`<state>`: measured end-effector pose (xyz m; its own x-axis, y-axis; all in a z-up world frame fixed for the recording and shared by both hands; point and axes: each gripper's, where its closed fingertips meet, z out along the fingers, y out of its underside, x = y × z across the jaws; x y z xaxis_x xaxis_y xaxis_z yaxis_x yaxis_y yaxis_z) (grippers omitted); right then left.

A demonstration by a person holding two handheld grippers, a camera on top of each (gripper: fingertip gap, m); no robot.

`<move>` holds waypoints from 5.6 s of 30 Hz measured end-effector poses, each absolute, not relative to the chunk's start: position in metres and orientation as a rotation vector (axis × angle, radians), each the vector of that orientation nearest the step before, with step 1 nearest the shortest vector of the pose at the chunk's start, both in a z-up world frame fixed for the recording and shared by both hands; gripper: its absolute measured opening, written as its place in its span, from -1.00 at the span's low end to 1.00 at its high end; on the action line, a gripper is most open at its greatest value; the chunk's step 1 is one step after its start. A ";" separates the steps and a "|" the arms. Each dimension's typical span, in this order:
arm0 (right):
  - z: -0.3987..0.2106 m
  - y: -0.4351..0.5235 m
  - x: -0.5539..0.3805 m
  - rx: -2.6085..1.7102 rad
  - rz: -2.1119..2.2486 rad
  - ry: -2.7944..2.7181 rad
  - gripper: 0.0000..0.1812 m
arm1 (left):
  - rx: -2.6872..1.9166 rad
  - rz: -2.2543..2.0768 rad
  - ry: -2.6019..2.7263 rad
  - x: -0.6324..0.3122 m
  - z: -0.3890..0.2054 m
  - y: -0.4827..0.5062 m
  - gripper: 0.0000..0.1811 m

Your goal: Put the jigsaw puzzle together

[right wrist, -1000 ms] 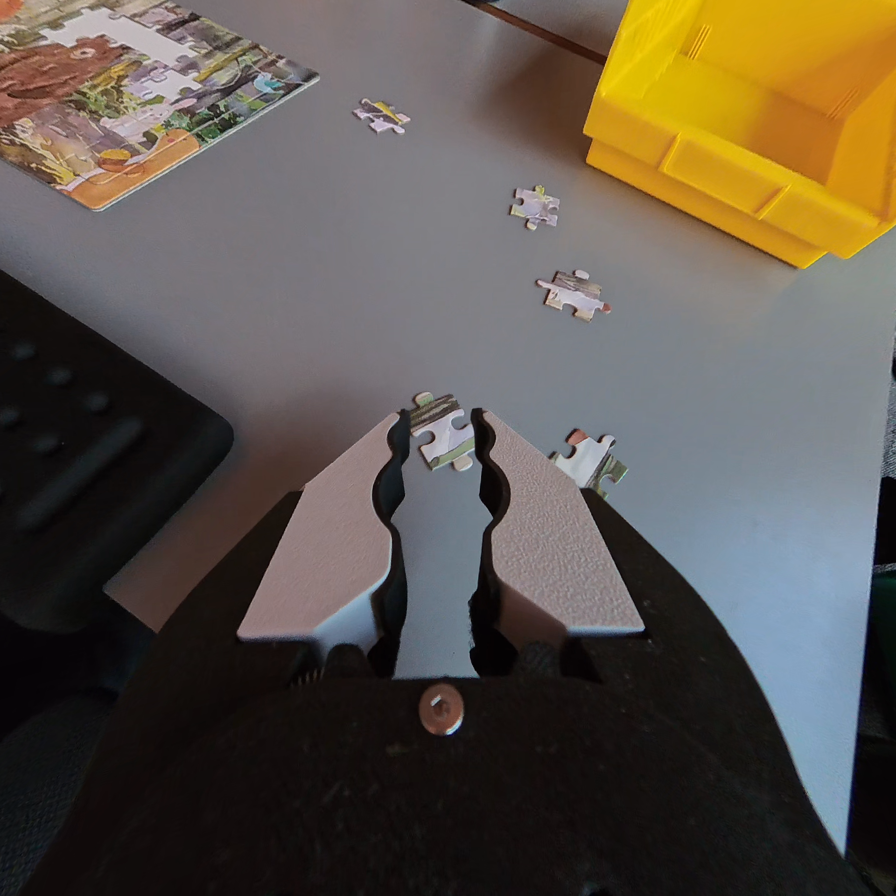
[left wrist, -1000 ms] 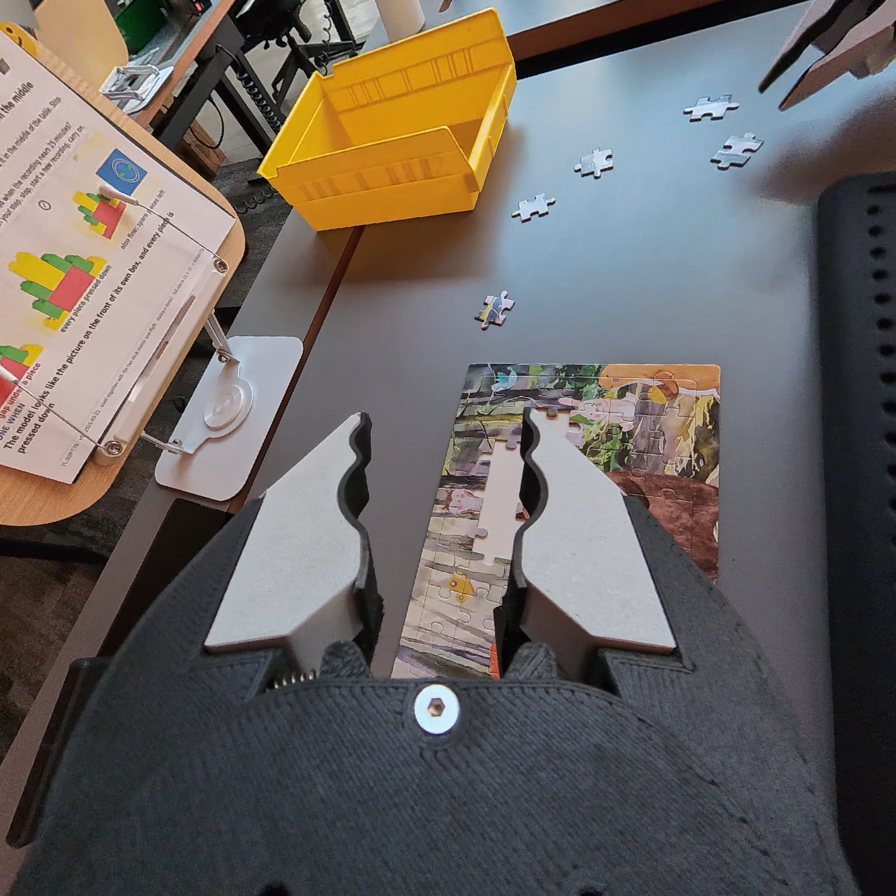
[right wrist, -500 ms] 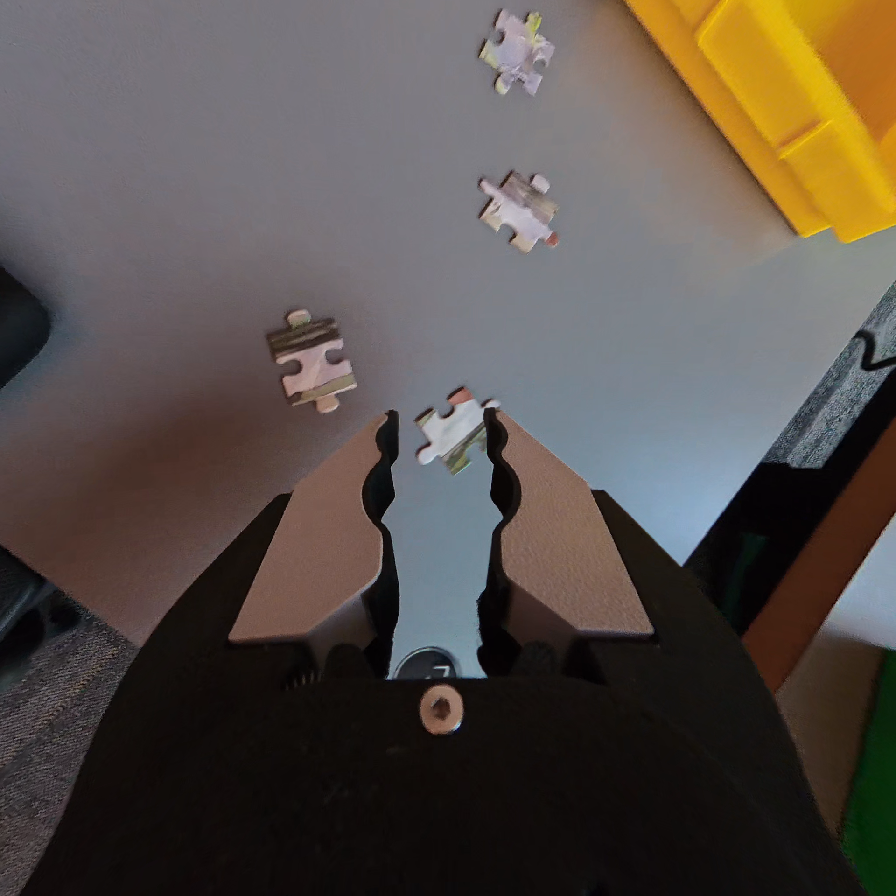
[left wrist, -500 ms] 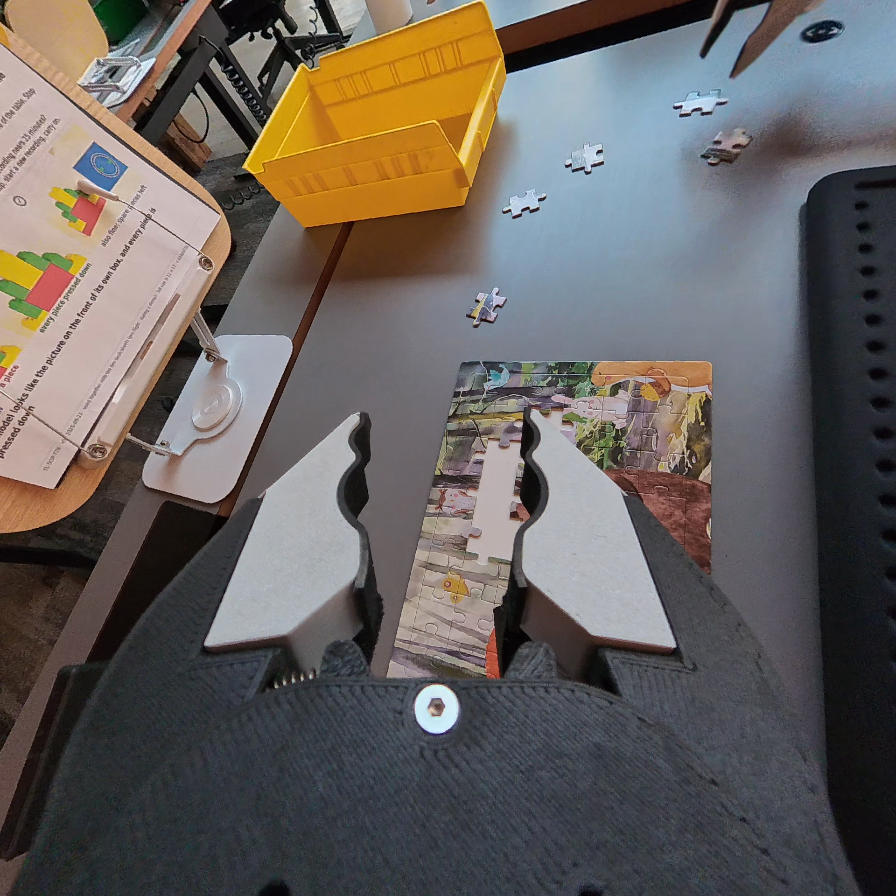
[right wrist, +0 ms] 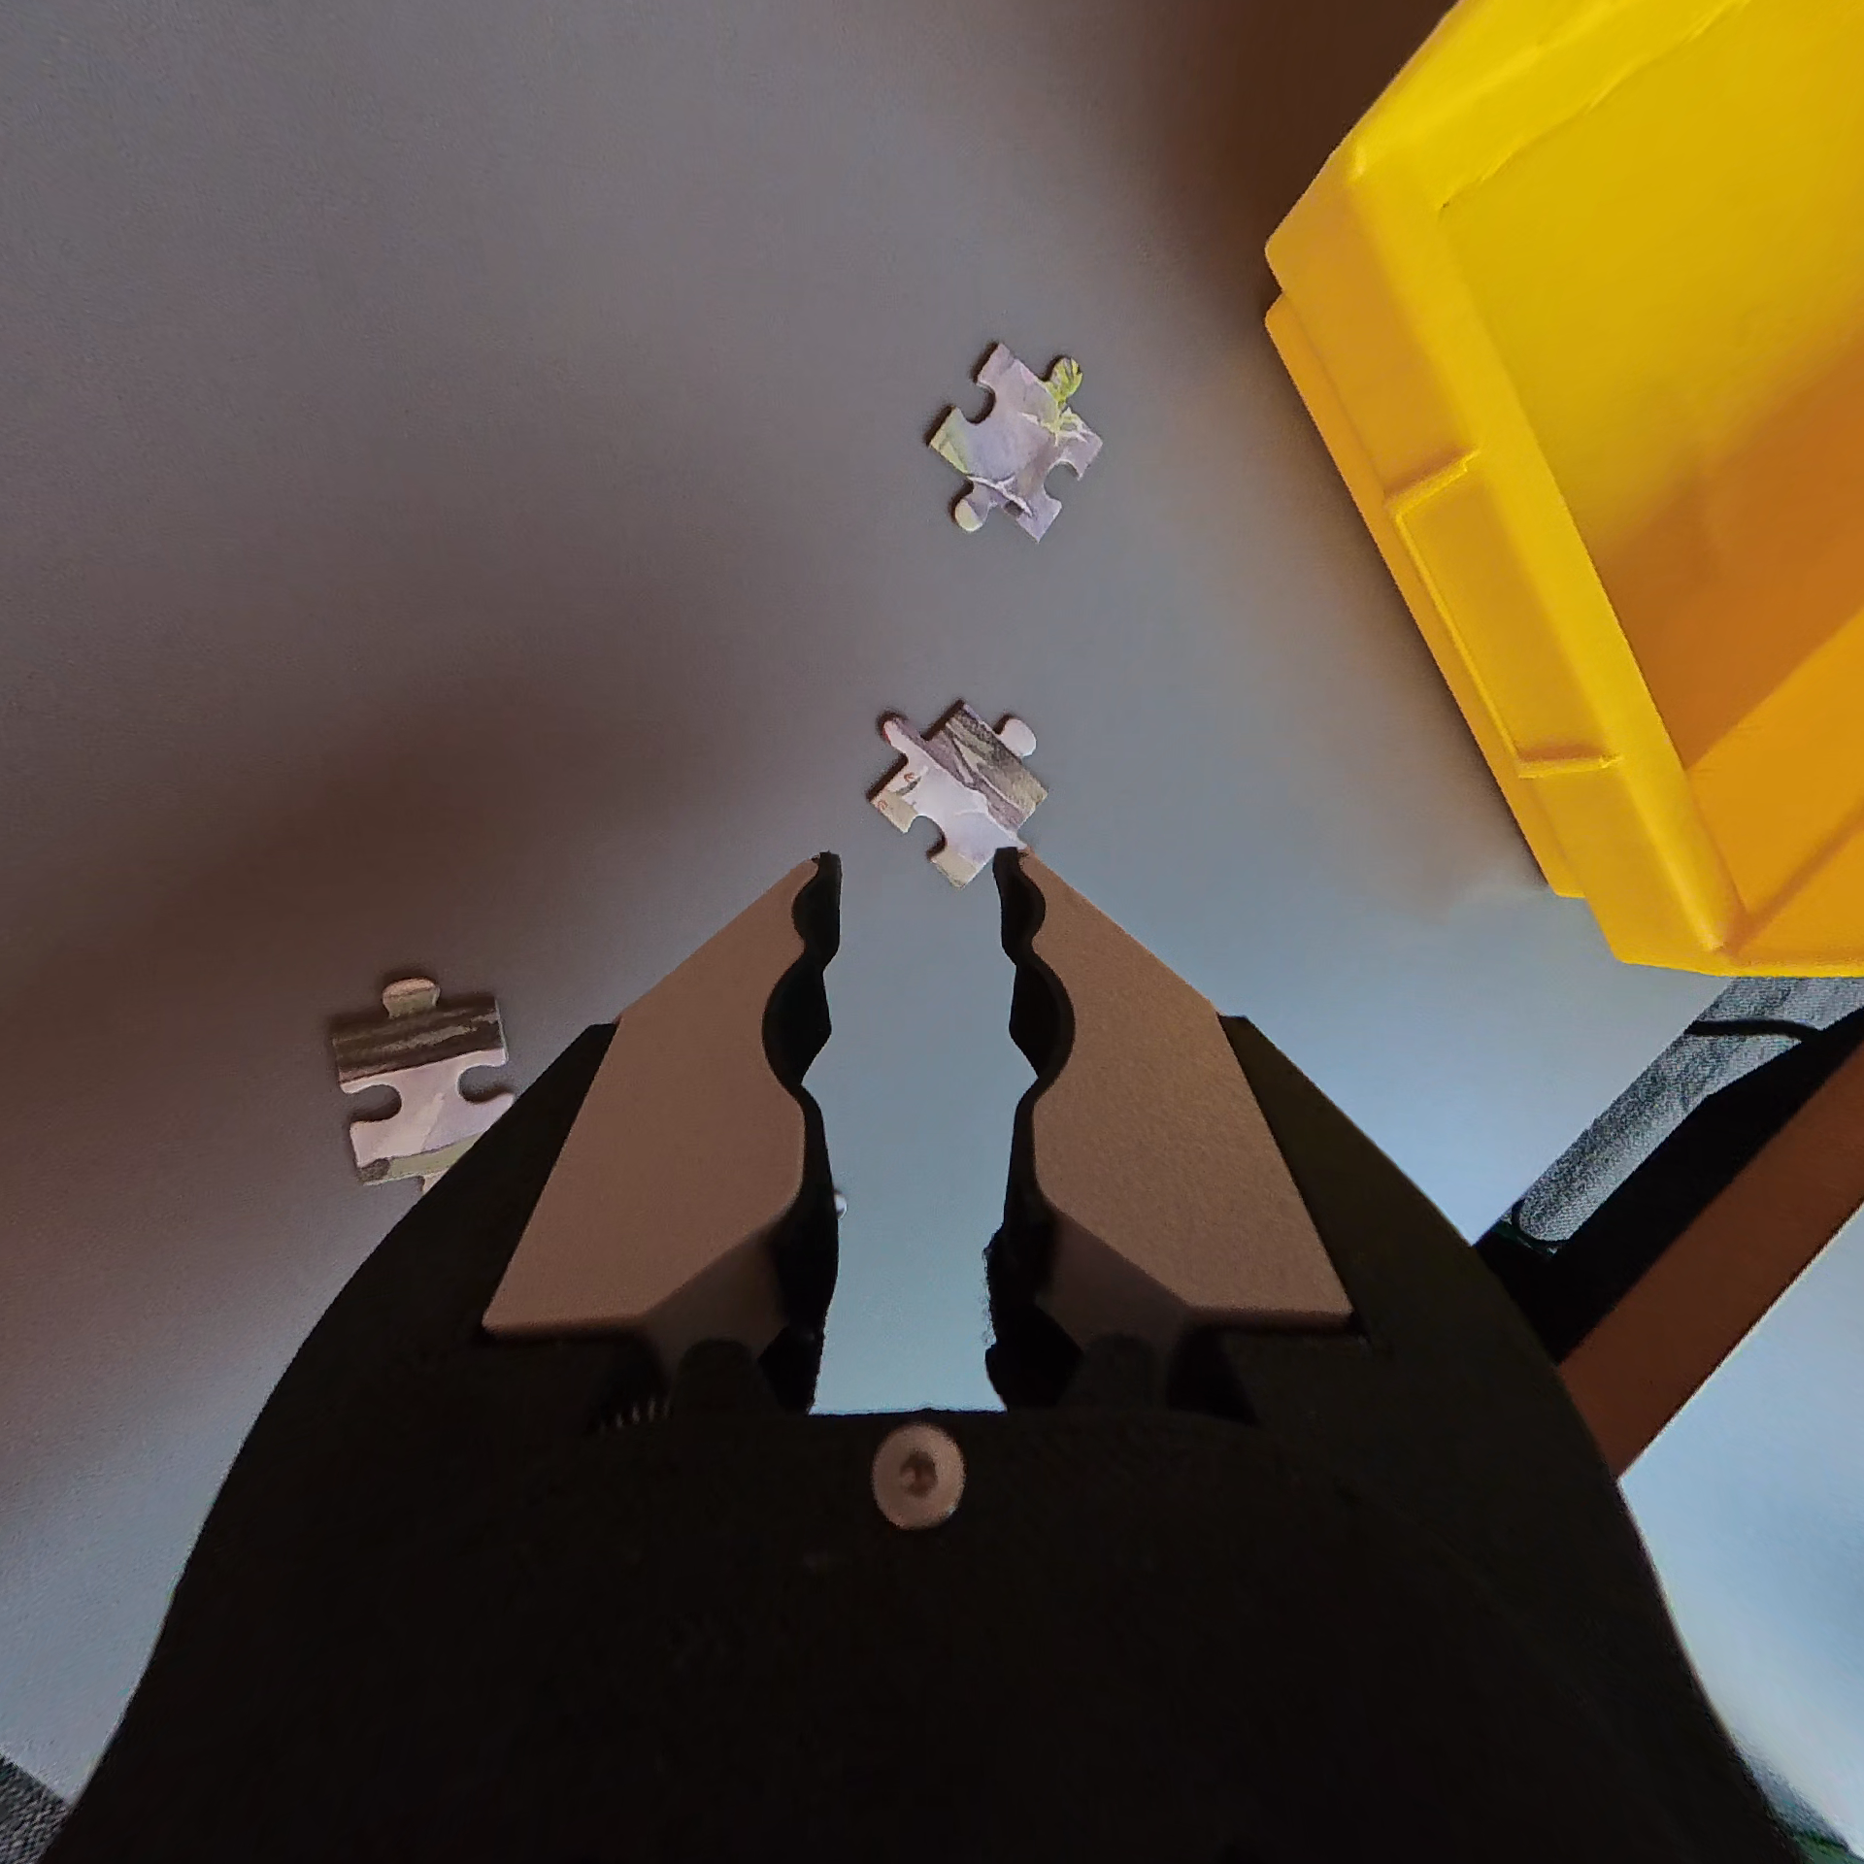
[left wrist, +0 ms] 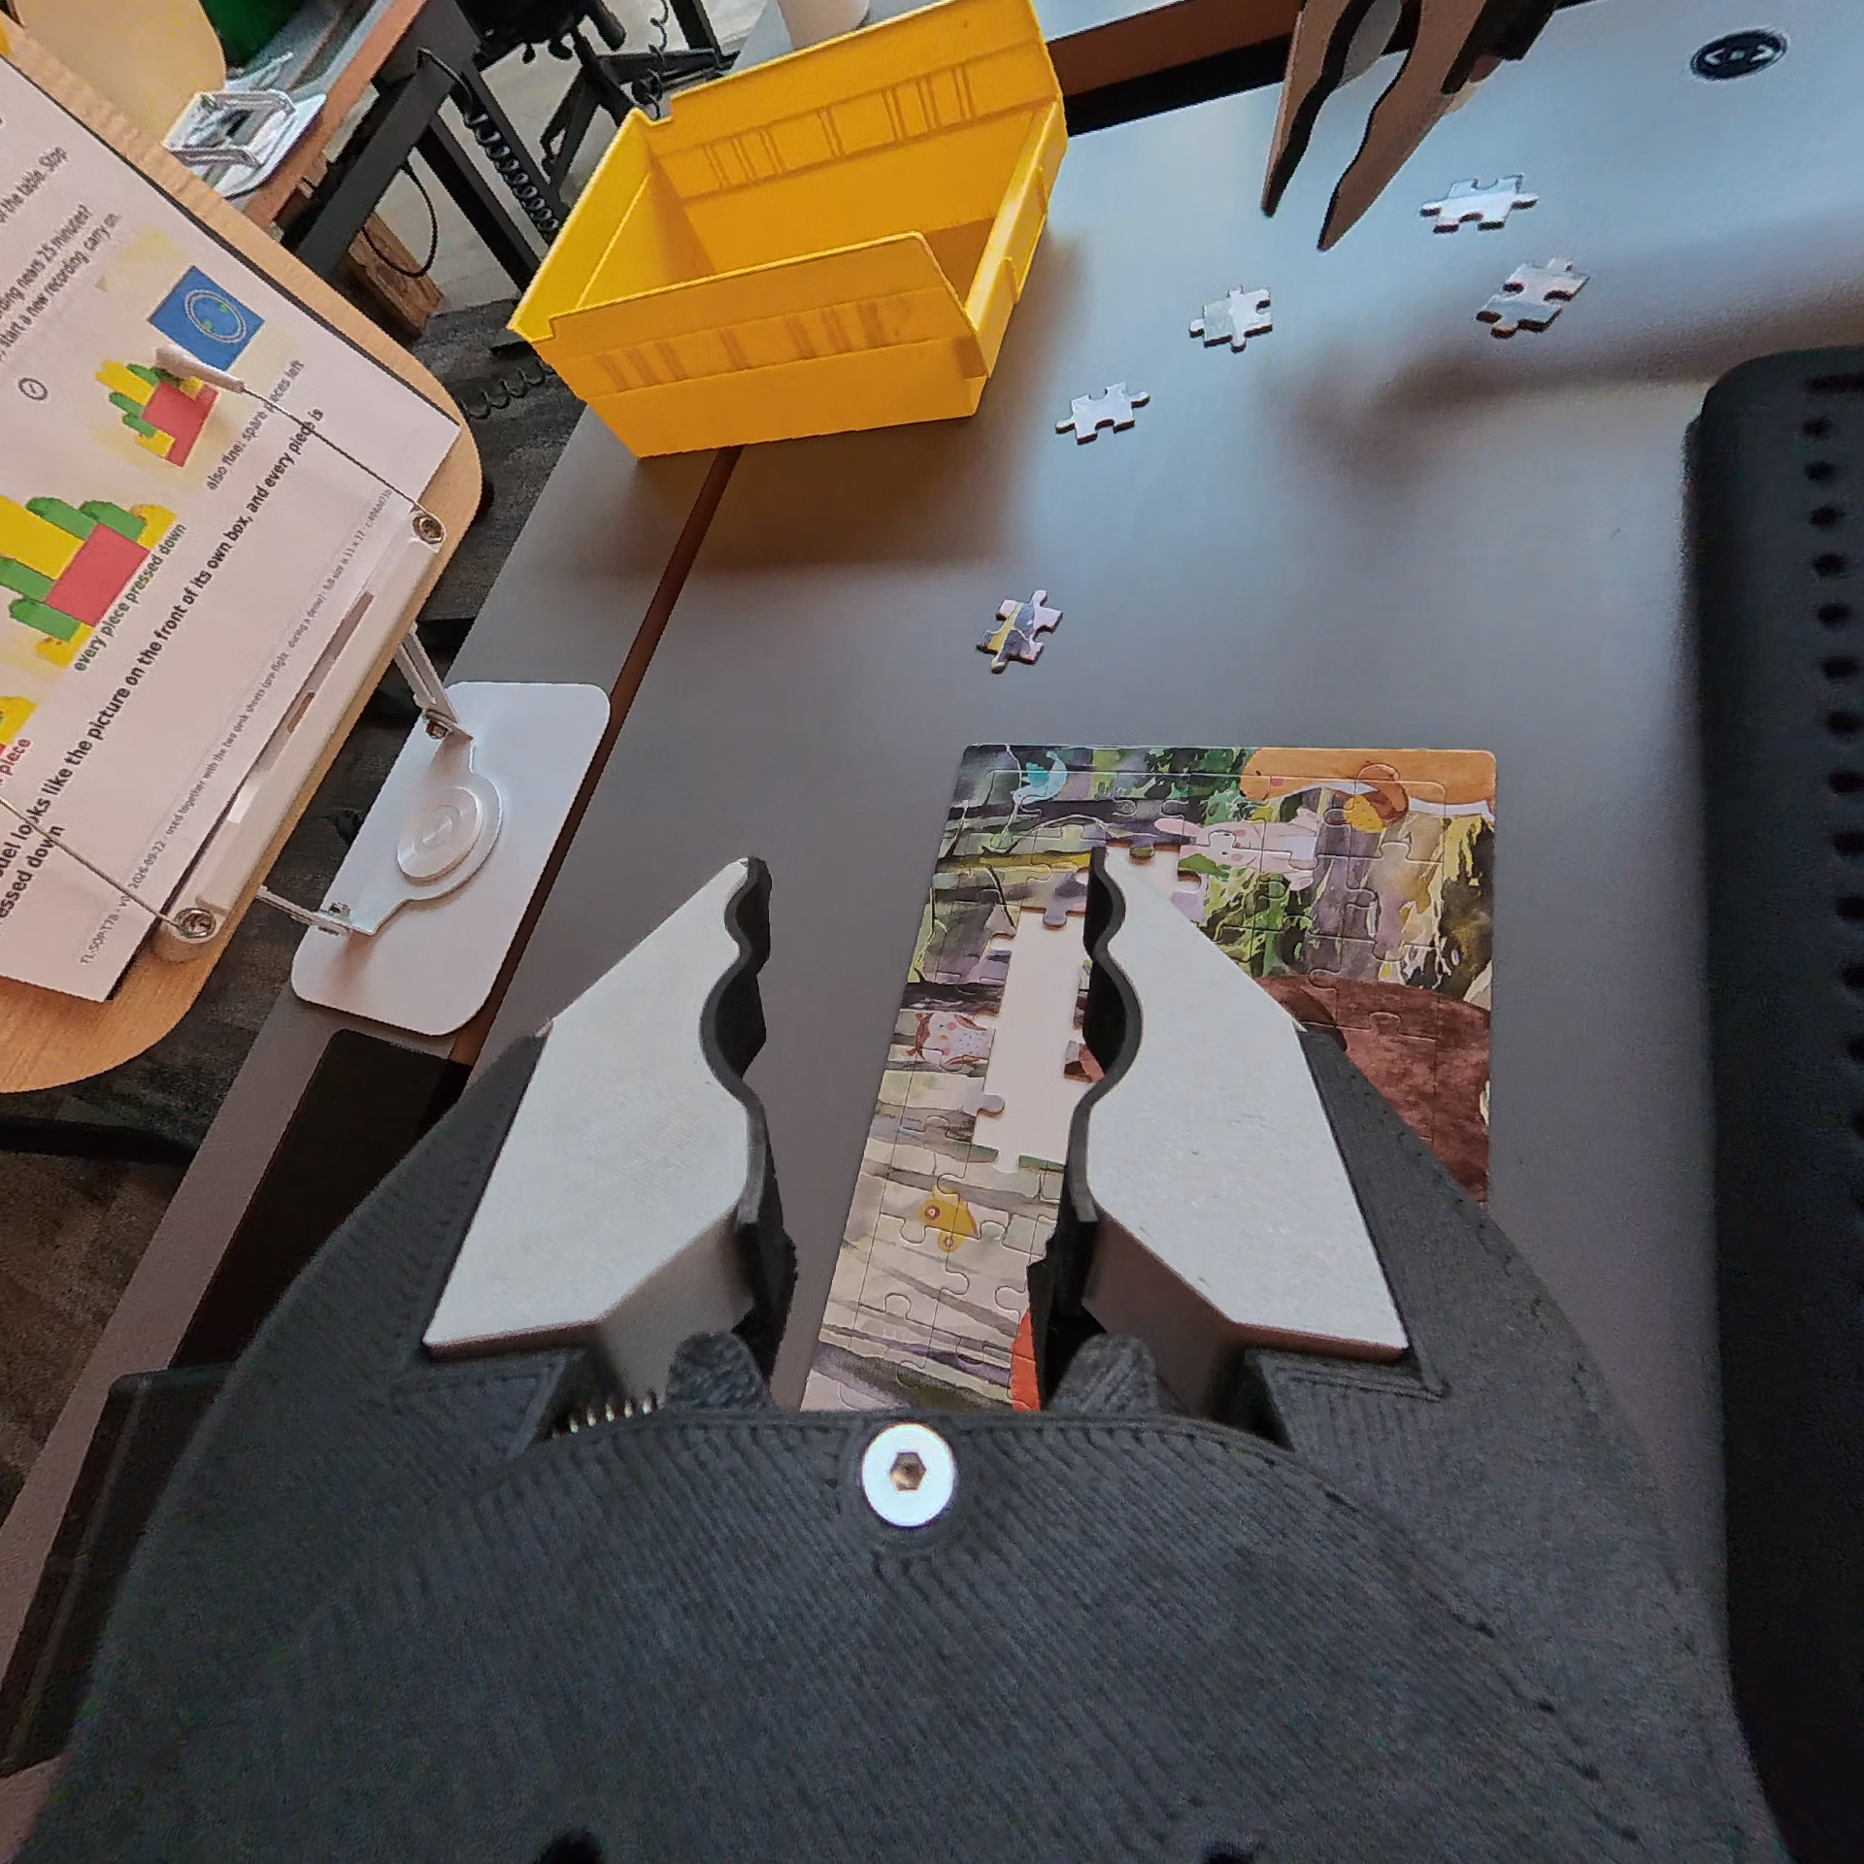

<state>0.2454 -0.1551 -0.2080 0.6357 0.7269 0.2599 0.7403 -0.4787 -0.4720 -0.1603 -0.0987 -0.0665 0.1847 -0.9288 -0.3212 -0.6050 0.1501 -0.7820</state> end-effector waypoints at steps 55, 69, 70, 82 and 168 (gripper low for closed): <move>-0.207 -0.035 0.033 -2.177 0.104 -1.541 -0.65 | -1.591 -0.570 1.379 -0.162 -0.060 -0.083 -0.35; -0.077 -0.065 -0.067 -1.606 -0.014 -0.739 -0.65 | -1.539 -1.366 0.872 -0.090 -0.062 -0.065 -0.56; -0.079 -0.065 -0.069 -1.610 -0.021 -0.739 -0.65 | -1.539 -1.357 0.862 -0.089 -0.063 -0.064 -0.58; -0.095 -0.073 -0.090 -1.584 -0.017 -0.916 -0.54 | -1.652 -1.386 0.962 -0.091 -0.080 -0.069 -1.00; -0.217 -0.108 -0.087 -2.026 0.451 -1.736 -0.72 | -2.165 -1.541 1.109 -0.142 -0.140 -0.077 -1.00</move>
